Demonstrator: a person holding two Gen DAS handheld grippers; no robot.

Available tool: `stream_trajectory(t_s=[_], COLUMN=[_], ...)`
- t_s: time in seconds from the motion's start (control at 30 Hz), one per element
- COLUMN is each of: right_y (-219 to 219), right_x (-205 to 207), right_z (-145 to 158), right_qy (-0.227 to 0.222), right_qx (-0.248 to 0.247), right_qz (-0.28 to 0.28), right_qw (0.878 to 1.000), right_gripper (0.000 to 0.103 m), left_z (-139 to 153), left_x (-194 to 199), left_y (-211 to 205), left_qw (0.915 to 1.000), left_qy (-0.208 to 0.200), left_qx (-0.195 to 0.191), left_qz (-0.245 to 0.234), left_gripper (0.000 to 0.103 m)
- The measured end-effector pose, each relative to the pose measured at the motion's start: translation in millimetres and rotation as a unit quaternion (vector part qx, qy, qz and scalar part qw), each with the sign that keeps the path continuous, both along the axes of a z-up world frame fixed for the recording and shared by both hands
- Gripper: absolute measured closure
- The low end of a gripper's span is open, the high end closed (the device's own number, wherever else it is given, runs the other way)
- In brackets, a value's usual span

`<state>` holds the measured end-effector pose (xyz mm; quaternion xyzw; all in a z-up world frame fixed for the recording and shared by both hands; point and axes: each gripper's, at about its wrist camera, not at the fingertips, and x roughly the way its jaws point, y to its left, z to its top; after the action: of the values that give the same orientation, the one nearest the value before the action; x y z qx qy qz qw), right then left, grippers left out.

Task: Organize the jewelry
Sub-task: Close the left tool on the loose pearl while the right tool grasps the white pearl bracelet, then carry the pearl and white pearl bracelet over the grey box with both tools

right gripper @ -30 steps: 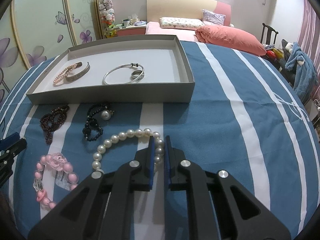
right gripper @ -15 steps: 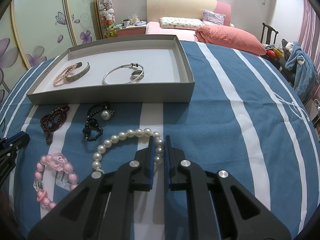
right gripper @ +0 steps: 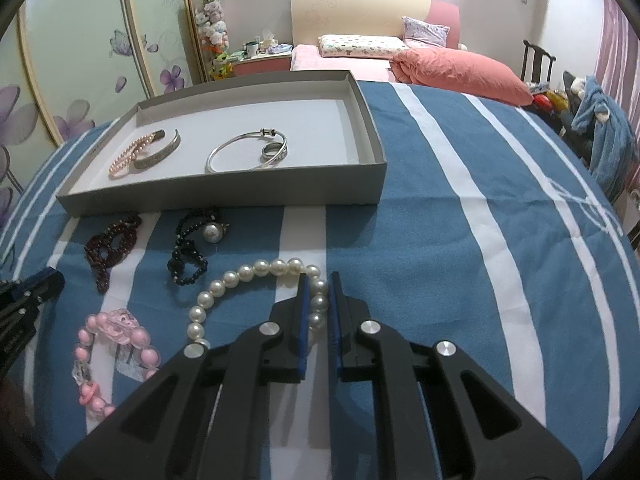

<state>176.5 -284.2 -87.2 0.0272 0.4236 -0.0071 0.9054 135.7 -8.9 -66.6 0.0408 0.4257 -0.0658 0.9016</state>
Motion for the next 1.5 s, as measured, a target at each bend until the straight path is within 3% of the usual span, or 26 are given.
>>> stream_trajectory(t_s=[0.23,0.73,1.5], right_y=[3,24,50], right_x=[-11,-47,-84], right_z=[11,56,103], right_qy=[-0.029,-0.134,-0.289], right_qx=[0.017,0.046,0.033], right_qz=[0.000,0.023,0.024], right_qw=[0.999,0.990,0.956], right_gripper=[0.093,0.093,0.093], left_z=[5,36,72], left_x=[4,-17,-43], left_y=[5,-1,-14], left_qw=[0.9997,0.9928,0.9675], left_qy=[-0.007,-0.115,-0.248], left_qx=[-0.022,-0.034,-0.044], left_qz=[0.008,0.004,0.018], left_gripper=[0.089,0.089,0.089])
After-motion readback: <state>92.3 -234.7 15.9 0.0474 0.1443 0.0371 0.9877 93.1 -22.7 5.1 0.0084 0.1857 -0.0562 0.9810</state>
